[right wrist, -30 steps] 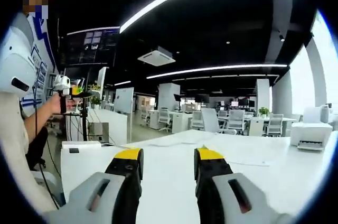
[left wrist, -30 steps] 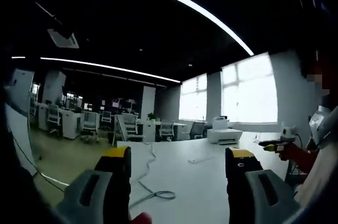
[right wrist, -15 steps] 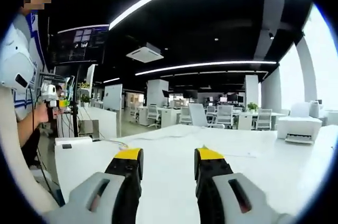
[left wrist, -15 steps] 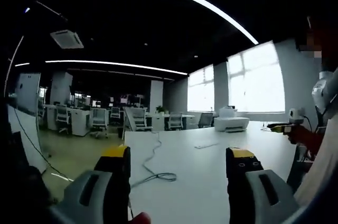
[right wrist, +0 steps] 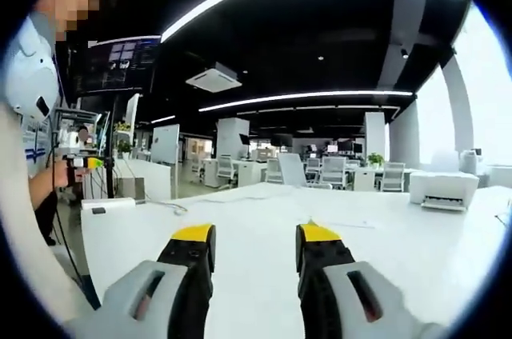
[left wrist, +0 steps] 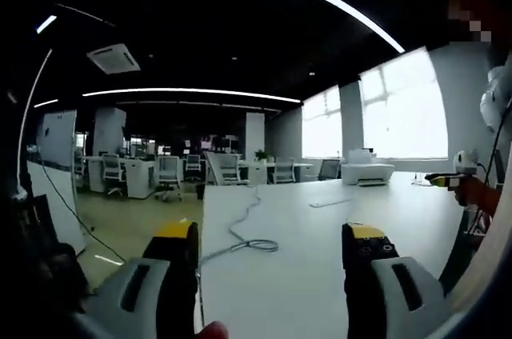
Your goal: Pick up the power strip scattered on the table, fix it on the side mounting bracket of the table, and press the switch
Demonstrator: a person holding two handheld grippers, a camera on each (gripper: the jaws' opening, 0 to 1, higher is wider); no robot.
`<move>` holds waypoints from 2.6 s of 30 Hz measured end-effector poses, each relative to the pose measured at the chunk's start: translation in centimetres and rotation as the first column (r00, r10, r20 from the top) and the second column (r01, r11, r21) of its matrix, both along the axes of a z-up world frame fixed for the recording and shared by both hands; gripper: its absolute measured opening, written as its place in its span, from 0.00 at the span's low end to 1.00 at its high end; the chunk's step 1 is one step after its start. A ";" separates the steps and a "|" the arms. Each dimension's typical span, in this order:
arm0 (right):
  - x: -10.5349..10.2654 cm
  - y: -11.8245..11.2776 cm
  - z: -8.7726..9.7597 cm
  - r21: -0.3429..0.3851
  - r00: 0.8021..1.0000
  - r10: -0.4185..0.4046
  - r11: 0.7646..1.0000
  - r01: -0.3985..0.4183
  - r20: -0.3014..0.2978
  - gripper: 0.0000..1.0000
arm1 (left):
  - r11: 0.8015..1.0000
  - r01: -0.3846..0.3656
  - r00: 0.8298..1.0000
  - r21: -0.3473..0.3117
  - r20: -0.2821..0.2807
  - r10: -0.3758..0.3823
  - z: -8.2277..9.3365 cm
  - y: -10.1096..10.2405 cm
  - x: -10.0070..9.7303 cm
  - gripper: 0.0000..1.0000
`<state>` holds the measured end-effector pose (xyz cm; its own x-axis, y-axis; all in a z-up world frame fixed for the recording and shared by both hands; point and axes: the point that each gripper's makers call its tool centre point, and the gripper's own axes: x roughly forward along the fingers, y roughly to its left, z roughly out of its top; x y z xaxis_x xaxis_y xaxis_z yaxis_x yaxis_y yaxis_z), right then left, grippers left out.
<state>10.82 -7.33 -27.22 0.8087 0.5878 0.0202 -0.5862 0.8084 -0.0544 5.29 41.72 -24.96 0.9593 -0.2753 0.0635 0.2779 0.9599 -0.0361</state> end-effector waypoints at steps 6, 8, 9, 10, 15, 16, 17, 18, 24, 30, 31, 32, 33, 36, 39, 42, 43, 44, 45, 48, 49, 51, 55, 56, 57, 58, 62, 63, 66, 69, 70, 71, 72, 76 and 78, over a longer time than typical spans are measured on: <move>0.5 -0.8 -1.0 0.057 1.000 0.000 0.998 -0.001 0.006 0.37 | 0.999 -0.039 0.999 -0.007 0.014 0.039 -0.7 0.9 -0.6 0.77; 0.5 -1.0 -1.1 0.066 1.000 -0.006 0.998 0.005 0.007 0.37 | 0.999 -0.051 0.999 -0.008 0.008 0.051 -1.0 1.2 -0.7 0.77; 0.6 -1.0 -1.2 0.070 1.000 -0.009 0.998 0.009 0.007 0.37 | 0.998 -0.059 0.998 -0.007 0.005 0.059 -1.1 1.3 -0.8 0.77; 0.6 -1.1 -1.2 0.074 1.000 -0.012 0.997 0.012 0.007 0.37 | 0.998 -0.068 0.998 -0.006 0.003 0.068 -1.2 1.5 -0.9 0.77; 0.8 -1.6 -1.2 0.085 1.000 -0.028 0.996 0.027 0.003 0.37 | 0.996 -0.094 0.996 -0.011 -0.004 0.094 -1.6 2.2 -1.4 0.77; 0.8 -1.7 -1.2 0.087 1.000 -0.029 0.996 0.029 0.005 0.37 | 0.995 -0.098 0.995 -0.012 -0.007 0.098 -1.7 2.3 -1.5 0.77; 0.9 -1.7 -1.1 0.089 1.000 -0.030 0.996 0.029 0.005 0.37 | 0.995 -0.102 0.995 -0.014 -0.009 0.102 -1.8 2.5 -1.5 0.77; 0.9 -1.7 -1.1 0.088 1.000 -0.031 0.996 0.030 0.004 0.37 | 0.994 -0.105 0.994 -0.017 -0.013 0.104 -1.9 2.7 -1.5 0.77; 0.9 -1.5 -1.0 0.088 1.000 -0.031 0.996 0.030 0.005 0.37 | 0.992 -0.121 0.992 -0.020 -0.030 0.120 -2.5 3.2 -1.7 0.76; 1.0 -1.3 -0.9 0.086 1.000 -0.028 0.996 0.027 0.004 0.37 | 0.991 -0.133 0.991 -0.023 -0.038 0.132 -2.7 3.8 -1.9 0.76; 1.0 -1.3 -0.9 0.085 1.000 -0.027 0.996 0.027 0.004 0.37 | 0.991 -0.134 0.990 -0.023 -0.037 0.133 -2.7 3.8 -2.0 0.76; 1.0 -1.2 -0.9 0.085 1.000 -0.026 0.996 0.025 0.004 0.37 | 0.991 -0.134 0.990 -0.024 -0.037 0.133 -2.7 3.9 -2.0 0.76; 1.1 -1.1 -0.9 0.085 1.000 -0.024 0.996 0.024 0.004 0.37 | 0.990 -0.136 0.990 -0.025 -0.039 0.135 -2.7 3.9 -2.0 0.76; 1.1 -1.1 -1.0 0.085 1.000 -0.020 0.996 0.020 0.002 0.37 | 0.989 -0.143 0.989 -0.028 -0.042 0.142 -2.8 4.2 -2.0 0.76; 1.0 -1.2 -1.0 0.084 1.000 -0.021 0.996 0.020 0.000 0.37 | 0.988 -0.152 0.988 -0.034 -0.035 0.150 -2.8 4.6 -2.3 0.76; 1.0 -1.4 -0.9 0.084 1.000 -0.022 0.996 0.022 -0.001 0.37 | 0.986 -0.163 0.986 -0.045 -0.028 0.162 -2.7 5.3 -2.6 0.75; 1.0 -1.4 -0.9 0.085 1.000 -0.022 0.996 0.022 -0.001 0.37 | 0.984 -0.169 0.985 -0.048 -0.029 0.168 -2.6 5.6 -2.7 0.75; 1.0 -1.4 -0.9 0.086 1.000 -0.023 0.996 0.023 -0.001 0.37 | 0.983 -0.176 0.984 -0.047 -0.032 0.175 -2.6 5.9 -2.8 0.75; 1.0 -1.4 -1.0 0.086 1.000 -0.024 0.996 0.024 -0.003 0.37 | 0.982 -0.184 0.983 -0.043 -0.034 0.183 -2.5 6.3 -2.9 0.75; 1.1 -1.2 -1.4 0.085 1.000 -0.014 0.996 0.016 -0.019 0.37 | 0.979 -0.201 0.979 -0.031 -0.037 0.200 -2.1 7.2 -3.4 0.75; 1.0 -1.2 -1.4 0.086 1.000 -0.010 0.996 0.012 -0.023 0.37 | 0.979 -0.203 0.979 -0.028 -0.038 0.202 -2.0 7.4 -3.5 0.75; 1.0 -1.1 -1.6 0.085 1.000 -0.009 0.996 0.011 -0.024 0.37 | 0.979 -0.201 0.979 -0.027 -0.039 0.200 -1.7 7.8 -3.8 0.75; 1.0 -1.1 -1.7 0.088 1.000 -0.010 0.996 0.013 -0.028 0.37 | 0.981 -0.193 0.980 -0.024 -0.061 0.192 -1.7 8.4 -4.1 0.74; 1.0 -1.2 -1.6 0.089 1.000 -0.011 0.996 0.014 -0.028 0.37 | 0.981 -0.194 0.979 -0.021 -0.065 0.192 -1.7 8.5 -4.2 0.74; 1.0 -1.2 -1.6 0.089 1.000 -0.012 0.996 0.014 -0.029 0.37 | 0.981 -0.196 0.978 -0.013 -0.072 0.194 -1.8 8.7 -4.3 0.73; 1.0 -1.2 -1.6 0.089 1.000 -0.012 0.996 0.014 -0.028 0.37 | 0.980 -0.198 0.977 -0.001 -0.081 0.197 -1.8 8.9 -4.4 0.72; 1.0 -1.2 -1.6 0.089 0.999 -0.013 0.996 0.015 -0.029 0.36 | 0.975 -0.218 0.969 0.048 -0.107 0.222 -2.1 10.0 -4.8 0.66; 1.0 -1.2 -1.6 0.091 1.000 -0.011 0.996 0.014 -0.029 0.36 | 0.973 -0.222 0.967 0.055 -0.112 0.227 -2.2 10.2 -4.9 0.64; 0.9 -0.9 -1.5 0.098 1.000 -0.004 0.995 0.007 -0.028 0.36 | 0.970 -0.231 0.963 0.075 -0.125 0.239 -2.4 10.8 -5.3 0.60; 0.8 -0.7 -1.6 0.097 1.000 -0.001 0.995 0.004 -0.030 0.36 | 0.968 -0.236 0.961 0.081 -0.130 0.245 -2.4 11.2 -5.6 0.58; 0.8 -0.7 -1.6 0.096 1.000 -0.001 0.995 0.004 -0.031 0.36 | 0.967 -0.239 0.960 0.085 -0.130 0.249 -2.3 11.4 -5.7 0.58; 0.8 -0.7 -1.6 0.097 1.000 -0.001 0.995 0.004 -0.031 0.36 | 0.966 -0.241 0.959 0.089 -0.131 0.251 -2.3 11.6 -5.8 0.57; 0.8 -0.7 -1.6 0.098 0.999 -0.002 0.995 0.005 -0.032 0.36 | 0.966 -0.241 0.958 0.097 -0.134 0.253 -2.2 11.8 -6.0 0.55; 0.8 -0.6 -1.4 0.096 1.000 -0.002 0.995 0.005 -0.029 0.36 | 0.964 -0.236 0.957 0.121 -0.146 0.252 -2.1 12.3 -6.4 0.49; 0.8 -0.5 -1.3 0.096 1.000 -0.002 0.995 0.004 -0.027 0.36 | 0.965 -0.231 0.957 0.127 -0.151 0.249 -2.0 12.4 -6.5 0.50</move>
<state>11.61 -7.87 -28.56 0.8114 0.5820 0.0542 -0.5841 0.8107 0.0392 -1.18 54.14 -26.99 0.9925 -0.0327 -0.1174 0.0381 0.9983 0.0442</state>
